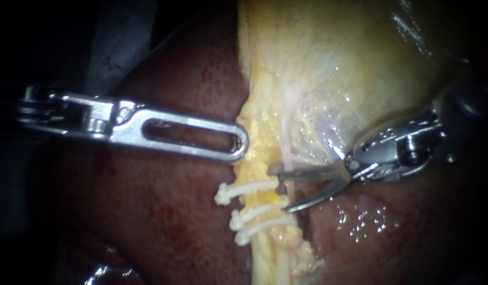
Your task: Go to the cutting position left tube
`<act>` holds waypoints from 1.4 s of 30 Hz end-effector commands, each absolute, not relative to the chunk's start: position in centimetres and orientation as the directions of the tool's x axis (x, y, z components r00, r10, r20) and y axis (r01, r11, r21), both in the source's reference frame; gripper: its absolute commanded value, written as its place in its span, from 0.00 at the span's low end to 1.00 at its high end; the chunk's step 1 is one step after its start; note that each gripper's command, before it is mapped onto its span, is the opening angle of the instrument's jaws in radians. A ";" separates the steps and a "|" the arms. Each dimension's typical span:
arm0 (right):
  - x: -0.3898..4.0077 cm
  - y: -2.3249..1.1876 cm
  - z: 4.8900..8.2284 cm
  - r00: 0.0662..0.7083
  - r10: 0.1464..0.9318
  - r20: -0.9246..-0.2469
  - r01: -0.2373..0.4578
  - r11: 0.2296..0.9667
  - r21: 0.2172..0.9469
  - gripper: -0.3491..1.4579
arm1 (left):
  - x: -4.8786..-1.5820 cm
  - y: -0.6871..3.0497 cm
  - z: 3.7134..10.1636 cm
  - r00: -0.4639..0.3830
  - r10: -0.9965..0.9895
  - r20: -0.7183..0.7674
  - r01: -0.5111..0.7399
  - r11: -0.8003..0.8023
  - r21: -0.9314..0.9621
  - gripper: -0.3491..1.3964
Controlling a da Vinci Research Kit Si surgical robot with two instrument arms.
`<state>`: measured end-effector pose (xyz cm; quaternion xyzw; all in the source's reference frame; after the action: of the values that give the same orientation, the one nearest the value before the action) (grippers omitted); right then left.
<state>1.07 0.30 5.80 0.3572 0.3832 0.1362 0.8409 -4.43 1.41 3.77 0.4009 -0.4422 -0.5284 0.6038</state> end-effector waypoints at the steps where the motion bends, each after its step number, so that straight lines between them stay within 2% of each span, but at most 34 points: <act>1: 1.08 0.30 5.81 0.669 0.502 -0.547 0.044 0.709 0.704 0.40 | -4.43 1.41 3.77 0.050 -0.993 0.110 0.284 0.120 0.951 0.00; 16: 1.24 0.18 5.94 0.676 0.507 -0.535 0.042 0.698 0.715 0.38 | -4.48 1.40 3.76 0.048 -0.993 0.110 0.286 0.119 0.951 0.00; 42: 1.45 0.10 6.11 0.665 0.558 -0.496 -0.004 0.667 0.745 0.34 | -4.54 1.40 3.76 0.047 -0.993 0.110 0.286 0.119 0.951 0.00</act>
<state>1.46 0.10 6.12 0.3737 0.3740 0.1716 0.8313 -4.54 1.40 3.77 0.3991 -0.4421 -0.5303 0.6033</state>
